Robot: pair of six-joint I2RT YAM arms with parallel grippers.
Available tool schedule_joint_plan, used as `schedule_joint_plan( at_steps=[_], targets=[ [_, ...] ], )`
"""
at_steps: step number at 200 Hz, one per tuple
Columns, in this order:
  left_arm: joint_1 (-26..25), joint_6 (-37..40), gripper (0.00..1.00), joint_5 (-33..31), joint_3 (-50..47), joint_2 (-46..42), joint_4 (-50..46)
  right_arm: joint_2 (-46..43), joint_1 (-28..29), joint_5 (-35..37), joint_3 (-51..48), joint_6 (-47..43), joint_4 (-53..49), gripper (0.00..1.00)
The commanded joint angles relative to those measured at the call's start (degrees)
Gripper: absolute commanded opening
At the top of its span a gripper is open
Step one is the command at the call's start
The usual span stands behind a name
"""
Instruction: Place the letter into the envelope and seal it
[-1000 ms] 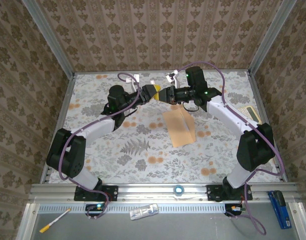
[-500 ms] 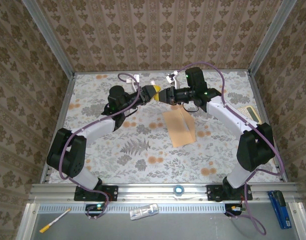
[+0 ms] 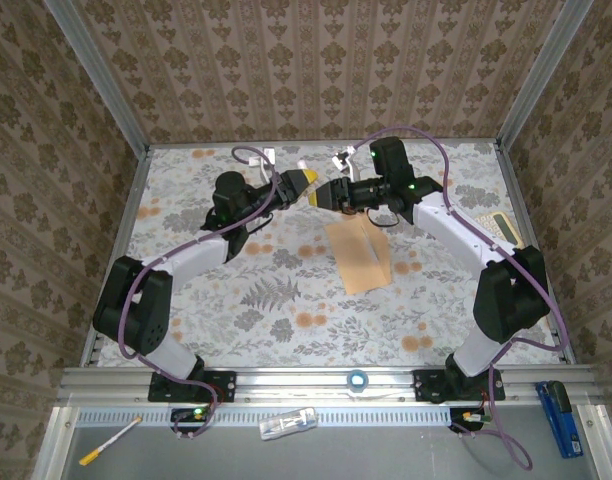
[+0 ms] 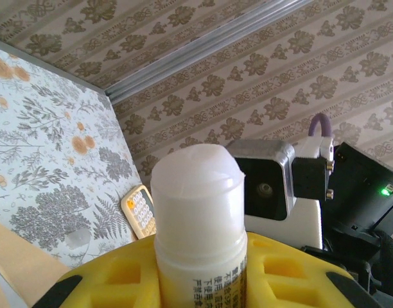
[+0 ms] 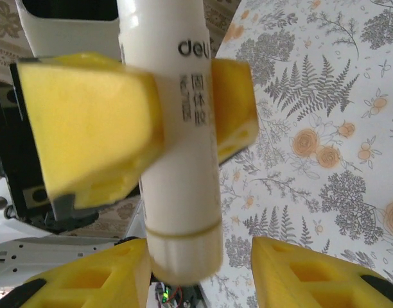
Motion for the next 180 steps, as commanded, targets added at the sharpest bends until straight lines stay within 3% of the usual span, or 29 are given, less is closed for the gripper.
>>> schedule_joint_plan(
  at_steps=[1, 36, 56, 99, 126, 180],
  targets=[
    [1.09, 0.63, 0.15, 0.78, -0.61, -1.26, 0.67, -3.58, -1.46, -1.31, -0.63, -2.96, -3.9, 0.47],
    [3.37, 3.33, 0.16, 0.78, -0.94, -2.65, -4.82, -6.66, -5.67, -0.48, -1.96, -4.98, -8.71, 0.46],
    [3.61, 6.32, 0.16, 0.78, -0.89, -3.04, -9.7, -7.33, -8.79, 3.38, -2.23, -5.11, -12.34, 0.45],
    [2.1, 11.31, 0.16, -2.75, -3.06, -1.68, -16.95, -4.79, -16.13, 9.94, -4.61, -1.47, -16.89, 0.3],
    [-3.32, 12.09, 0.16, -6.29, -3.16, 0.2, -20.06, -2.64, -17.18, 16.04, -3.84, -4.95, -22.24, 0.19],
    [-8.81, 9.35, 0.15, -12.45, -2.65, 6.09, -22.57, 0.6, -18.02, 24.68, -5.55, -7.85, -25.5, 0.11]
  ],
)
